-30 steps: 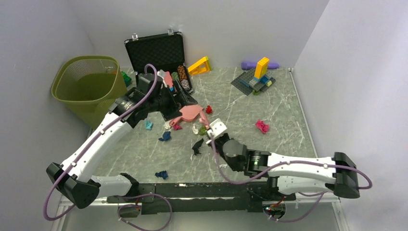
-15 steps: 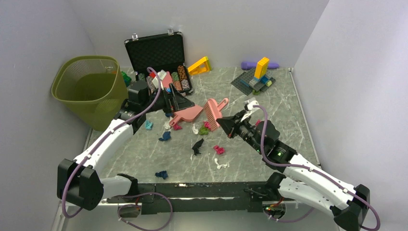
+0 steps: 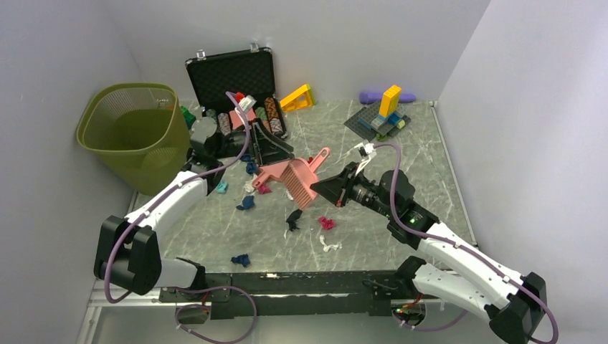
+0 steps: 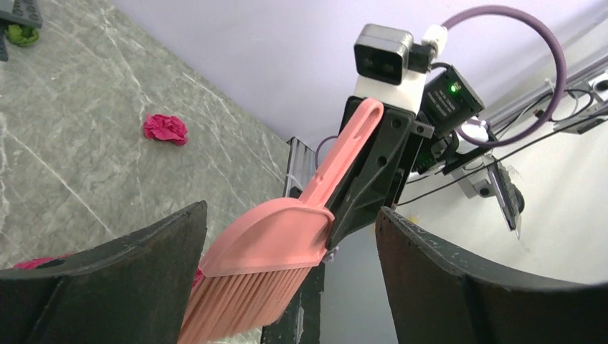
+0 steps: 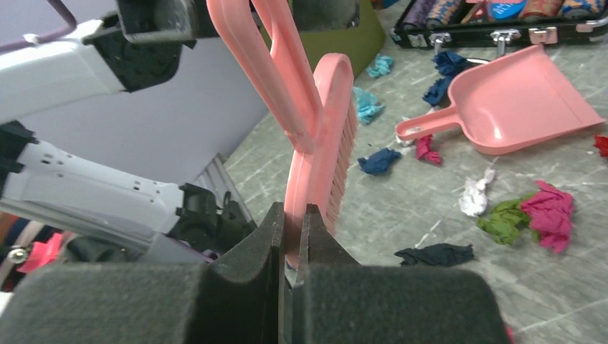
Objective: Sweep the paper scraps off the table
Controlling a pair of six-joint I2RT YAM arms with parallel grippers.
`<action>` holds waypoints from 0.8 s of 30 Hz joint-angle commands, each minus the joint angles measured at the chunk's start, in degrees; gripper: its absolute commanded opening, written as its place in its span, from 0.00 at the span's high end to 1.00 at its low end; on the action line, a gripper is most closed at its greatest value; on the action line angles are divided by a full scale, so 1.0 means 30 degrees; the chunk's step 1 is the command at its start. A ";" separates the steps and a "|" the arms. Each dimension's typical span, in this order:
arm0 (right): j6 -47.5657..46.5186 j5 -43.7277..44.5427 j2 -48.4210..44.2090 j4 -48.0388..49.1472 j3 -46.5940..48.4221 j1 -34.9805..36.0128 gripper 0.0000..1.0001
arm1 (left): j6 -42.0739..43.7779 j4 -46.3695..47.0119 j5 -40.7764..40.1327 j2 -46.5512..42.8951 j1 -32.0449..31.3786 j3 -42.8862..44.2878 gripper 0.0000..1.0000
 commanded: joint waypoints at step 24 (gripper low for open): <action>0.1019 -0.2678 0.0044 -0.0800 0.2961 -0.2702 0.18 | 0.0928 0.0480 0.3262 -0.0234 -0.1274 -0.0239 1.00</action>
